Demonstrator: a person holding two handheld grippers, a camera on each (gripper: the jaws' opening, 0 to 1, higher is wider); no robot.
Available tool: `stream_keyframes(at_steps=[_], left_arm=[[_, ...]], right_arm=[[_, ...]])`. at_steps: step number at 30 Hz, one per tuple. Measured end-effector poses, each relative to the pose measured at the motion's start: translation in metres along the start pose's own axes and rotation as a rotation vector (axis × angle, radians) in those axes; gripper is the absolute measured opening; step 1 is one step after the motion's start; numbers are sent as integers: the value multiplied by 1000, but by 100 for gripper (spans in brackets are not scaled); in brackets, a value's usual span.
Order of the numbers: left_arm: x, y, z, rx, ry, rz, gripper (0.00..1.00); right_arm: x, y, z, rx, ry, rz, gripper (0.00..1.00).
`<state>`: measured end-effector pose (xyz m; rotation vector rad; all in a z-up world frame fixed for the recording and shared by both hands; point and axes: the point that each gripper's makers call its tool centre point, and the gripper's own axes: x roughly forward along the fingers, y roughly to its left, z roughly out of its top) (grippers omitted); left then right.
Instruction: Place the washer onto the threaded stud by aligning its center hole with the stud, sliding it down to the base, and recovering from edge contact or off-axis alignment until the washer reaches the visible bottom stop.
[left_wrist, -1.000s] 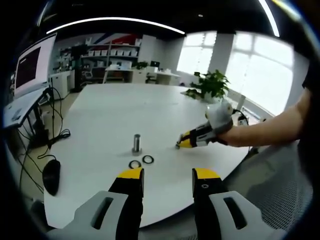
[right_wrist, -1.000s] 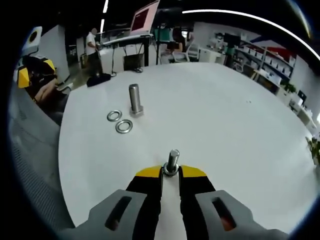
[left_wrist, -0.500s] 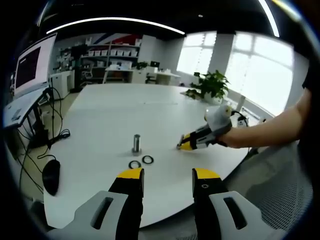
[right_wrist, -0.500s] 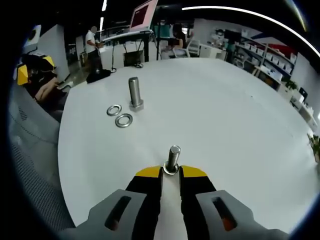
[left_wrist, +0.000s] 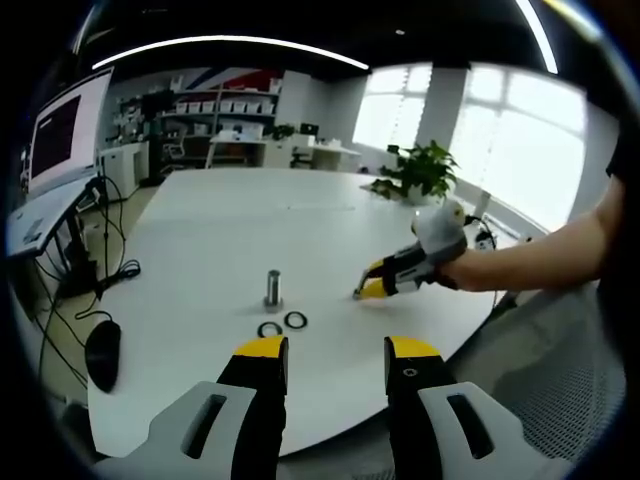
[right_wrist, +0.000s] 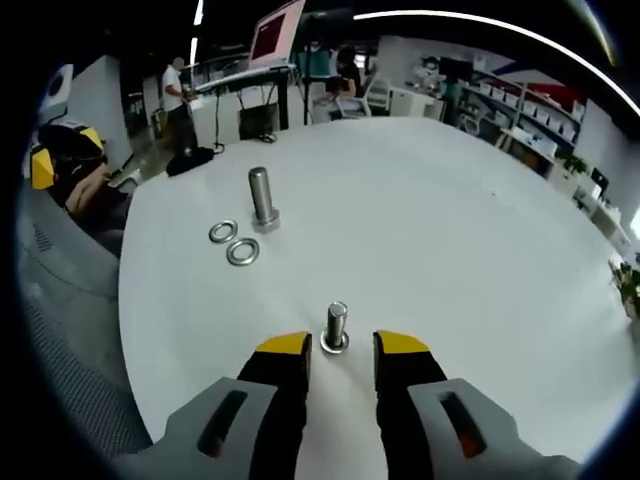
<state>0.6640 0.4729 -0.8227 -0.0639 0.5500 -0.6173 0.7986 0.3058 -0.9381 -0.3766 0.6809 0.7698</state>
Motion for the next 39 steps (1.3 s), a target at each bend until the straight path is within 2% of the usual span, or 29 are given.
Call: stream_keyframes(at_steps=[3, 13, 18, 24, 27, 33, 35, 39], left_arm=[[0, 0, 0, 1, -3, 3, 36], [-4, 6, -1, 6, -4, 18, 36], [-8, 14, -2, -21, -15, 31, 36], [-8, 11, -1, -18, -24, 10, 36], [-7, 10, 1, -16, -31, 5, 36], [-8, 12, 2, -25, -41, 12, 36], [-8, 13, 8, -18, -69, 14, 36], [-5, 12, 5, 2, -48, 4, 36]], right_arm=[[-4, 5, 9, -35, -18, 4, 28], [-14, 14, 31, -40, -64, 25, 29], [-16, 17, 48, -93, -78, 17, 29], [-19, 29, 60, -185, -63, 61, 29], [-21, 37, 69, -212, -65, 109, 29], [-16, 47, 67, -301, 30, 184, 29], [-15, 52, 67, -298, 50, 218, 29], [-10, 60, 65, -365, 121, 289, 29]])
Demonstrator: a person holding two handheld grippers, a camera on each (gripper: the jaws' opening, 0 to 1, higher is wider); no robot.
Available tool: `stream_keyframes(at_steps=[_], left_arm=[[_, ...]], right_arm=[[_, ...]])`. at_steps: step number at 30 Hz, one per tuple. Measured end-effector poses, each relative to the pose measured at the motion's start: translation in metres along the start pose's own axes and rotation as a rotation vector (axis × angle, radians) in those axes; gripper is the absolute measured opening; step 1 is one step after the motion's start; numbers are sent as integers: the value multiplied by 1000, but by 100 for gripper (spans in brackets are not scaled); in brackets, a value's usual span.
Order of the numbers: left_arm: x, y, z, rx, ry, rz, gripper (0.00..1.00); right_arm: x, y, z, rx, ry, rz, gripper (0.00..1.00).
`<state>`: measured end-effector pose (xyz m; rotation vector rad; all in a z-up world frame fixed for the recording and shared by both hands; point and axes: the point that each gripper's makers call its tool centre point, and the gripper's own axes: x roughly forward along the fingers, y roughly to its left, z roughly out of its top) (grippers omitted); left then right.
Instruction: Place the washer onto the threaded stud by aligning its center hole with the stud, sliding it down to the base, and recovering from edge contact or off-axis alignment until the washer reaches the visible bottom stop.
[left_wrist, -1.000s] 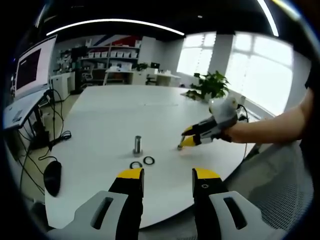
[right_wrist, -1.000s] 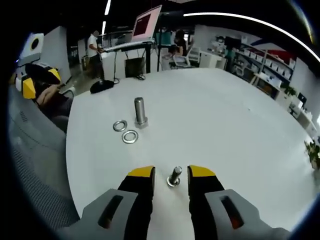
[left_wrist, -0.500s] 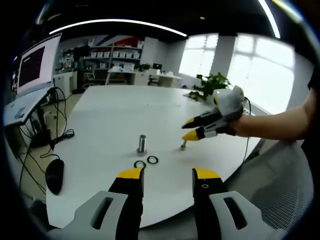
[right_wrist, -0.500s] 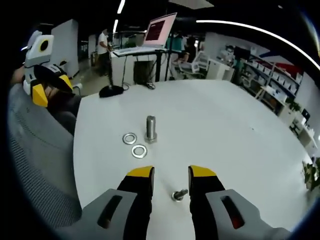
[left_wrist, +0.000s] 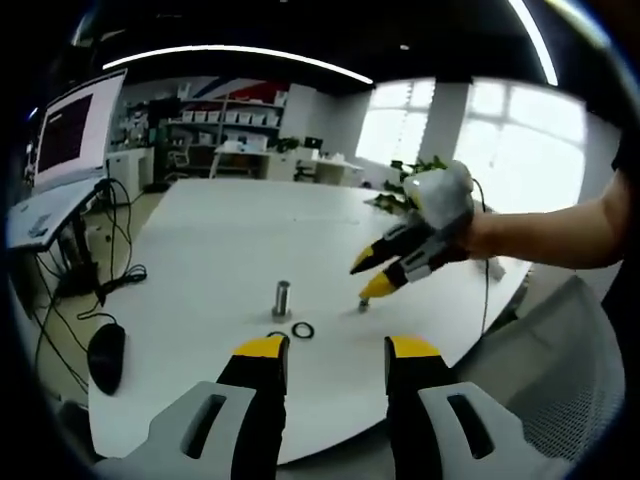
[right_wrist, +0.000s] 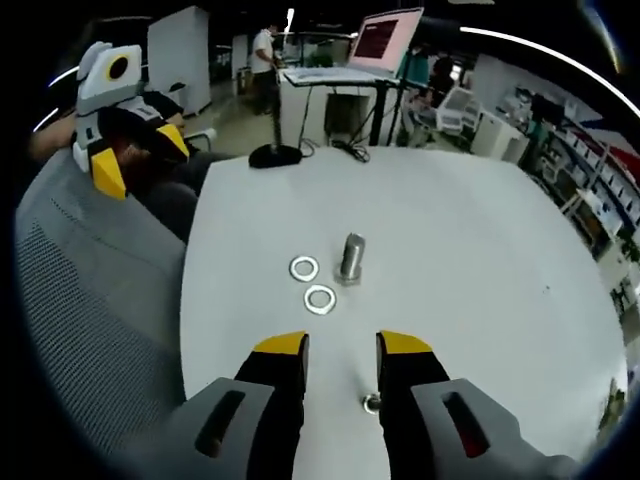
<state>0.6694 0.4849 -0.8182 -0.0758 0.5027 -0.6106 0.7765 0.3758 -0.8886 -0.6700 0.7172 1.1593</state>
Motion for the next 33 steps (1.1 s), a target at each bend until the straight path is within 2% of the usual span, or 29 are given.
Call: stream_keyframes(at_steps=[3, 8, 13, 16, 19, 22, 24, 25, 28, 33], left_arm=[[-1, 2, 3, -7, -20, 8, 36], [0, 0, 2, 8, -11, -1, 36], [0, -3, 4, 17, -24, -18, 36], [1, -4, 3, 24, -15, -22, 35], [0, -5, 5, 19, -29, -32, 35], [1, -9, 3, 32, -17, -52, 35], [1, -12, 3, 39, -15, -65, 35], [1, -13, 3, 41, -18, -70, 35], [2, -19, 4, 58, -17, -97, 35], [5, -28, -4, 70, 32, -151, 35]], right_arm=[[6, 6, 0, -36, 46, 69, 30], [16, 13, 2, -116, 119, 153, 30], [25, 16, 7, -141, 172, 187, 30], [31, 18, 14, -160, 185, 189, 30], [37, 21, 19, -142, 193, 189, 30], [45, 26, 11, -155, 240, 192, 30], [53, 24, 2, -199, 299, 171, 30], [55, 23, 2, -202, 302, 168, 30], [69, 22, 0, -166, 315, 162, 30], [81, 22, 2, -111, 311, 174, 30]])
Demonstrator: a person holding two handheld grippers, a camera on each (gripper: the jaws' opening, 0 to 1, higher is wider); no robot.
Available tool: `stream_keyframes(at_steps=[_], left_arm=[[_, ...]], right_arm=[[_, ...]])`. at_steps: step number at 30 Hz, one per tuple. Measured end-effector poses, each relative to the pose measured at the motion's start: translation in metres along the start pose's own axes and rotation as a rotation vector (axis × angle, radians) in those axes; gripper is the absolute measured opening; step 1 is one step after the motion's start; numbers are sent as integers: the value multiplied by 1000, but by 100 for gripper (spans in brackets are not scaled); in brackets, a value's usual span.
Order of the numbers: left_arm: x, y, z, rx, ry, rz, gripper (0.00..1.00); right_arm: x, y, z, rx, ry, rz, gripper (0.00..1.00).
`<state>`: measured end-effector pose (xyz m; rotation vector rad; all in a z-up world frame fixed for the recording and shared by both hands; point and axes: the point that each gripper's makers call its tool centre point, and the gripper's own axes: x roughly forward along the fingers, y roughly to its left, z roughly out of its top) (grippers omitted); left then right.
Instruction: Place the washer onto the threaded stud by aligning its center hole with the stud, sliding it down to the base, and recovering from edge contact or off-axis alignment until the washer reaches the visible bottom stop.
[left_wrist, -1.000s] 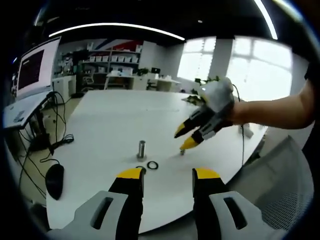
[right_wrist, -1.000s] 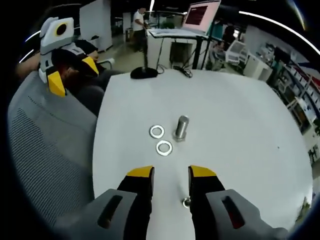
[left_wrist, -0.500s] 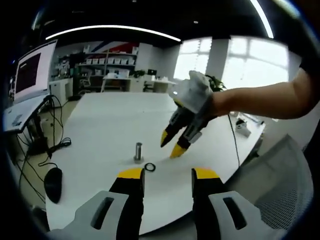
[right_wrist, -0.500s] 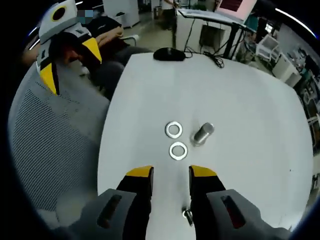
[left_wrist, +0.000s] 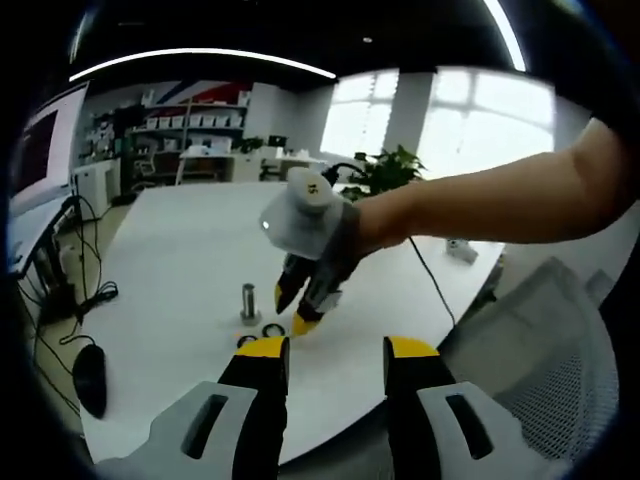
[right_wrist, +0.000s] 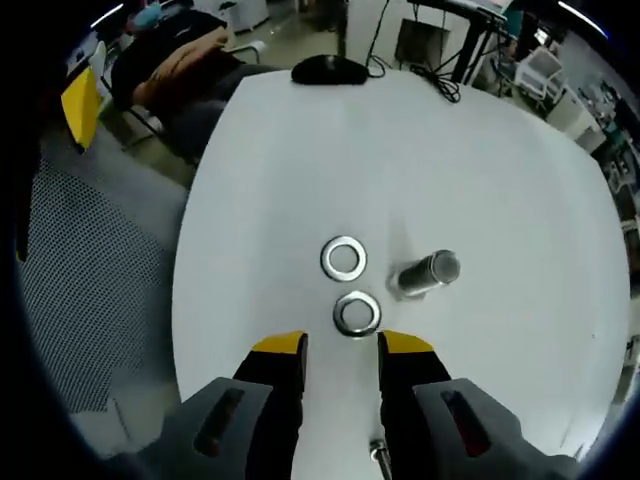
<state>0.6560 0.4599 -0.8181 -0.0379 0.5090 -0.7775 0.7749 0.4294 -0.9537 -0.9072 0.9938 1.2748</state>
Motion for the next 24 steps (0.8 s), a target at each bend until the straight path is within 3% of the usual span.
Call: stream_keyframes(at_steps=[3, 6, 9, 12, 24], left_arm=[[-1, 2, 1, 18, -2, 10, 33], [3, 0, -8, -32, 52, -10, 33], [3, -2, -6, -8, 47, -17, 33], [3, 0, -5, -33, 34, -13, 33], [4, 0, -9, -31, 62, -10, 33]], right_arm=[[7, -4, -2, 18, 15, -2, 30], [9, -7, -4, 38, 19, -17, 31], [9, -10, -1, 77, -9, -26, 31], [13, -9, 1, 89, -18, -9, 31], [24, -13, 4, 61, -10, -11, 26]])
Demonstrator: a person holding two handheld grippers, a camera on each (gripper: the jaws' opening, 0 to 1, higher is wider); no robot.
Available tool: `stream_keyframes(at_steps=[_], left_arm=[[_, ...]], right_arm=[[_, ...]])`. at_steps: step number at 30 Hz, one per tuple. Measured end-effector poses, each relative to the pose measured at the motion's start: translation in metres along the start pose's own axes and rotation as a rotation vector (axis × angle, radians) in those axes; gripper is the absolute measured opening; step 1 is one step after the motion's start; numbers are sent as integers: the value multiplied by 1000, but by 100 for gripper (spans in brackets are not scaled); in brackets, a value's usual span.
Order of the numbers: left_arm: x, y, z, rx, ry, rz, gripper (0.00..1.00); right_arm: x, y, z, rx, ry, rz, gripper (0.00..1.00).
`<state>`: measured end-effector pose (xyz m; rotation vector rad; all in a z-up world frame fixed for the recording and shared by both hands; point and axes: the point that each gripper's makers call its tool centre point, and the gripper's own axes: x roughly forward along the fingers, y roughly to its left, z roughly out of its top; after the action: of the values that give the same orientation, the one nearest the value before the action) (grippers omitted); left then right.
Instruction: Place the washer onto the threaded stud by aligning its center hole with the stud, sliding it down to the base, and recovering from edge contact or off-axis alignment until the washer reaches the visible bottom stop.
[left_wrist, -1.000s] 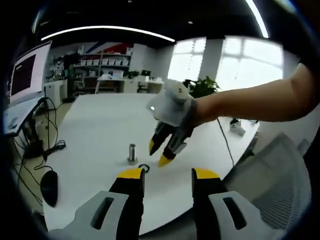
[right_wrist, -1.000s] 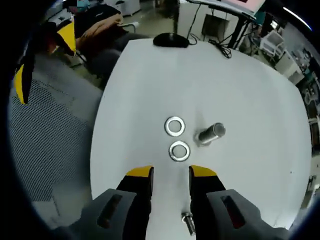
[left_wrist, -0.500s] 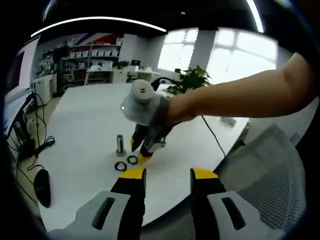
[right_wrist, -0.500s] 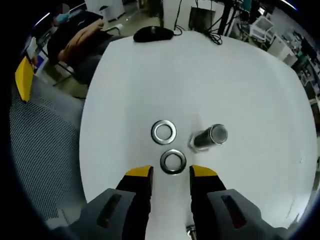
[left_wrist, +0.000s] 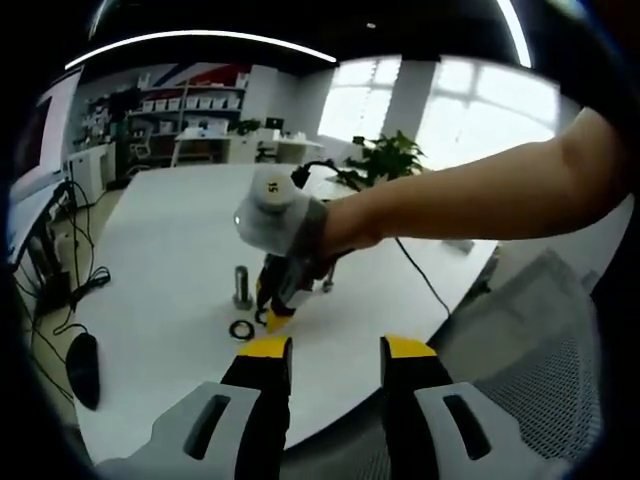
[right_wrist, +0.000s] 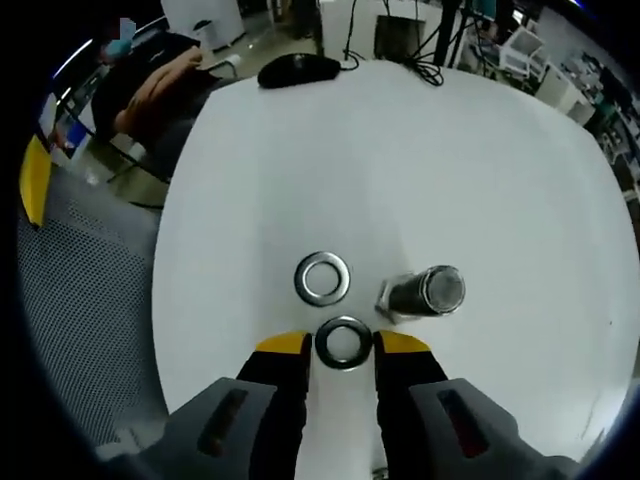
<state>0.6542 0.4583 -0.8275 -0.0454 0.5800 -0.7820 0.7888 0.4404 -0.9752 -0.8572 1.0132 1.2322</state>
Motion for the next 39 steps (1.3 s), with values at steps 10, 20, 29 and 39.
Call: stream_keyframes(at_steps=[10, 20, 29, 39], left_arm=[[-1, 2, -1, -10, -4, 10, 33], [-1, -1, 1, -6, -12, -3, 33], [-1, -3, 1, -4, -9, -11, 33], [0, -4, 0, 0, -6, -14, 33]], right_arm=[[-2, 2, -4, -57, 29, -2, 24], [-18, 3, 0, -68, -4, -47, 23], [-44, 2, 9, -105, -49, -96, 23], [-72, -3, 16, -88, -123, -128, 23]])
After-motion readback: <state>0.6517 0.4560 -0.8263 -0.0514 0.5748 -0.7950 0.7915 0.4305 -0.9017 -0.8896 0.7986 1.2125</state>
